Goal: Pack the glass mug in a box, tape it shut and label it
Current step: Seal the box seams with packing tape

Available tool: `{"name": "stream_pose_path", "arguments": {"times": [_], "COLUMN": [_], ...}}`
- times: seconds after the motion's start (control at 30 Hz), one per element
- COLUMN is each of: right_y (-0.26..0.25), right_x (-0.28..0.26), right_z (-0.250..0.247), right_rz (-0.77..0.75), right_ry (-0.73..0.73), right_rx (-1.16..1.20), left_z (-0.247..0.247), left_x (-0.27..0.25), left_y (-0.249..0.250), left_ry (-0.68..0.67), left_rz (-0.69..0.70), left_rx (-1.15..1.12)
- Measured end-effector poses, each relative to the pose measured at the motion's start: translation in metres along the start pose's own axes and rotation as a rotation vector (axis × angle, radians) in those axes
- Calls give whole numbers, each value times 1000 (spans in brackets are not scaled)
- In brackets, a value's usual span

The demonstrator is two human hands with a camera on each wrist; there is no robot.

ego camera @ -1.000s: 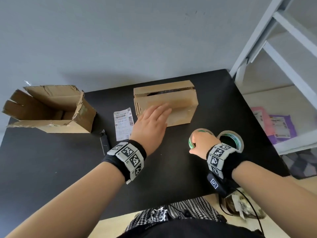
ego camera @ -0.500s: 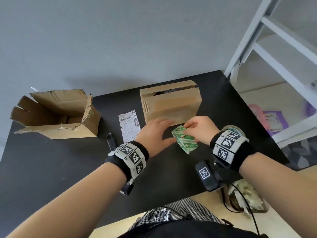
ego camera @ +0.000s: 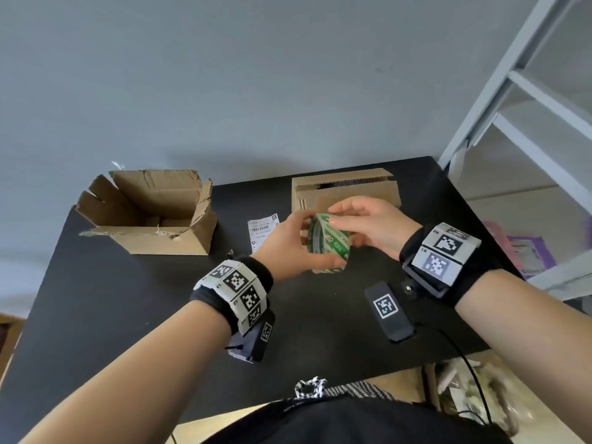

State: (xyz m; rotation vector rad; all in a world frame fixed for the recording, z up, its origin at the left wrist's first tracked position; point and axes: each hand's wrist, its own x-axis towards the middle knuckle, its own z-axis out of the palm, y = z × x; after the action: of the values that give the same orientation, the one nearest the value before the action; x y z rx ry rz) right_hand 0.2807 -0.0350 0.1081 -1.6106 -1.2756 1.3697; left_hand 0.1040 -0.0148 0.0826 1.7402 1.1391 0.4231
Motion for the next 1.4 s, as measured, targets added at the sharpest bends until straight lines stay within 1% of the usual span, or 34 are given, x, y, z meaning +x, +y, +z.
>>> {"name": "stream_pose_path", "arguments": {"times": [0.07, 0.13, 0.23, 0.37, 0.43, 0.53, 0.6, 0.7, 0.77, 0.93, 1.07, 1.2, 1.33, 1.4], "right_y": [-4, -7, -6, 1, 4, 8, 10, 13, 14, 11, 8, 8, 9, 11], "right_x": [2, 2, 4, 6, 6, 7, 8, 8, 8, 9, 10, 10, 11, 13], "right_z": [-1, -4, -14, -28, -35, -44, -49, -54, -56, -50, -44, -39, -33, -32], "right_rz": [-83, -150, -162, -180, -216, -242, -210, -158, -160, -285, -398, -421, -439, -445], "right_ry": [-36, -100, -191, -190, -154, -62, -38, -26, -3, 90, 139, 181, 301, 337], "right_rx": [-205, -284, -324, -328, -281, -185, -41, 154, 184, 109, -124, -147, -221, -252], "left_z": [-4, -5, -4, 6, 11, 19, 22, 25, 25, 29, 25, 17, 14, 14], "left_x": [-1, -1, 1, 5, 6, 7, 8, 8, 8, 9, 9, 10, 13, 15], "left_y": [3, 7, 14, 22, 26, 30, 32, 36, 36, 38, 34, 30, 27, 24], "left_ry": [8, -5, -26, -27, 9, 169, 250, 243, 259, 298, 351, 340, 341, 345], "left_rz": [-12, -7, 8, -10, -22, -11, 4, 15, 11, -27, -65, -71, -67, -66], "left_rx": [-26, -36, -41, -30, -87, -141, -138, -201, -228, -245, -306, -380, -388, -386]}}
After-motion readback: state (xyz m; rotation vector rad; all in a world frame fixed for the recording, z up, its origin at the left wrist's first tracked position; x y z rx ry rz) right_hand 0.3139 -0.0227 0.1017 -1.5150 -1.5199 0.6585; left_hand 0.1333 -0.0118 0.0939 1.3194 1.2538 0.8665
